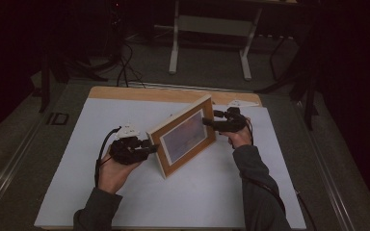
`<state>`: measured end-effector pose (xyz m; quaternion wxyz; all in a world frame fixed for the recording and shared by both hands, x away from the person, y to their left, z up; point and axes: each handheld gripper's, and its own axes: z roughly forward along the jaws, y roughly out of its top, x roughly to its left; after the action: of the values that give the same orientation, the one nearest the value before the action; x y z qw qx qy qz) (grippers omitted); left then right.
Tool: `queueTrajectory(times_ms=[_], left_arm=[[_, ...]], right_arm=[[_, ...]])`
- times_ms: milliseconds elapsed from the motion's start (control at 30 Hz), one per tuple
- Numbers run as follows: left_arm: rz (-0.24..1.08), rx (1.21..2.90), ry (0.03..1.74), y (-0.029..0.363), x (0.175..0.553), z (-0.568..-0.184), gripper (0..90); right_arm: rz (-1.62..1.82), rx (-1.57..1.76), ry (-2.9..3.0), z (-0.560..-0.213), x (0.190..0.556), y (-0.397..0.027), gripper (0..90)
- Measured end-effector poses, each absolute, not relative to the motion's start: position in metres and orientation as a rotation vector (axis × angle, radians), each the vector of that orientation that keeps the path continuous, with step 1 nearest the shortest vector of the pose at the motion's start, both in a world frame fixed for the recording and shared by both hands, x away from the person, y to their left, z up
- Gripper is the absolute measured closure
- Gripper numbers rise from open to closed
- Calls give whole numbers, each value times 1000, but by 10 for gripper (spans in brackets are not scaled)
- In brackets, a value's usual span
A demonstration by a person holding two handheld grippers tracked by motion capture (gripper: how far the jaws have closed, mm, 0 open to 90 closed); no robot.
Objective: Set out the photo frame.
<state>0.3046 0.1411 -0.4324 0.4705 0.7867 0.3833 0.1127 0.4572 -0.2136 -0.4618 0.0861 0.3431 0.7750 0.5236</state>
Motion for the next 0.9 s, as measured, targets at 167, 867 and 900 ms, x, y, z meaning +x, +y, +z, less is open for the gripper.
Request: queueTrajectory(times_ms=[167, 867, 900], left_arm=[[255, 1943, 926, 142, 307, -431, 686], [202, 1960, 948, 146, 327, -430, 688], [204, 1960, 951, 147, 329, -430, 688]], right_arm=[[1551, 992, 2397, -465, 465, -205, 217], [1534, 978, 2391, -469, 452, -229, 417], [1524, 978, 2386, -468, 451, -229, 423]])
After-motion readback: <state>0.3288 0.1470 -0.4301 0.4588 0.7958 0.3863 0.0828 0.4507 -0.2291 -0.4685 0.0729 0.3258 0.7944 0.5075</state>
